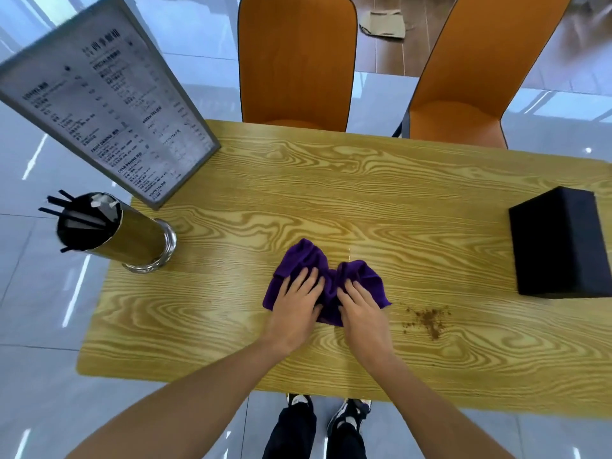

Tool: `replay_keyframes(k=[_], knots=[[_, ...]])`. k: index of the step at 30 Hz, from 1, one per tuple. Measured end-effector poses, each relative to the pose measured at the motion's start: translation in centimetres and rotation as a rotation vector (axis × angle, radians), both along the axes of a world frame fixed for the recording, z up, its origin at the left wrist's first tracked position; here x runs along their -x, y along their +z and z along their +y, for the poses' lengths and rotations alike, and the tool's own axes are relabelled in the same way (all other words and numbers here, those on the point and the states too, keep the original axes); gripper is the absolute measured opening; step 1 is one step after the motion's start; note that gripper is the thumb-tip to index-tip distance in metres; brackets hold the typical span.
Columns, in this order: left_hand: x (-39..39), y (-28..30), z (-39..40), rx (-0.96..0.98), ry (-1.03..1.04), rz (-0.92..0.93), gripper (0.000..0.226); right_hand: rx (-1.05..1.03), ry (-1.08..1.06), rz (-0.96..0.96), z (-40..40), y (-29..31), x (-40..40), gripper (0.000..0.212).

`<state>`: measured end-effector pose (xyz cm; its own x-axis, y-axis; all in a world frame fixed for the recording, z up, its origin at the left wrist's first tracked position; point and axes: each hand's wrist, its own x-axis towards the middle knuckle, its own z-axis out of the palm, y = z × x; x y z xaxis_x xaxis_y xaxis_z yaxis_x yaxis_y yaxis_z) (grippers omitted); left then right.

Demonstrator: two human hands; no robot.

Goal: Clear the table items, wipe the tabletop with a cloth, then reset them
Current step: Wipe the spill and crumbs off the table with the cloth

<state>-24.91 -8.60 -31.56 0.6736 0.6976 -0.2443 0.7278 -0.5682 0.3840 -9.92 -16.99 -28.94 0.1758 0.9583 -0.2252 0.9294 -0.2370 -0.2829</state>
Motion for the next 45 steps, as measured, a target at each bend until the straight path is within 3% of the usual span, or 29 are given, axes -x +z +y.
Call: replay_keyframes(k=[5, 11, 16, 24, 30, 36, 45], knots=[[1.7, 0.8, -3.6, 0.002, 0.037, -0.097, 0.040, -0.030, -0.026, 0.050, -2.9, 1.2, 0.7, 0.027], [0.2, 2.5, 0.1, 0.032, 0.114, -0.126, 0.049, -0.035, -0.112, 0.121, -1.0, 3.0, -1.7, 0.010], [-2.0, 1.1, 4.1, 0.014, 0.047, 0.079, 0.065, 0.162, -0.018, 0.000, 2.2, 0.9, -2.3, 0.056], [-6.1, 0.3, 13.5, 0.050, 0.030, 0.079, 0.082, 0.072, -0.037, 0.006, 11.7, -0.7, -7.4, 0.061], [-8.9, -0.3, 19.1, 0.077, 0.059, 0.021, 0.056, 0.078, -0.063, 0.081, 17.6, -2.1, -9.9, 0.063], [-7.5, -0.7, 17.1, 0.033, 0.059, -0.063, 0.047, 0.017, -0.045, 0.151, 16.0, -2.0, -8.7, 0.056], [-2.3, 0.1, 6.6, 0.095, 0.083, -0.083, 0.044, 0.028, -0.012, 0.358, 8.0, -1.6, -4.7, 0.047]])
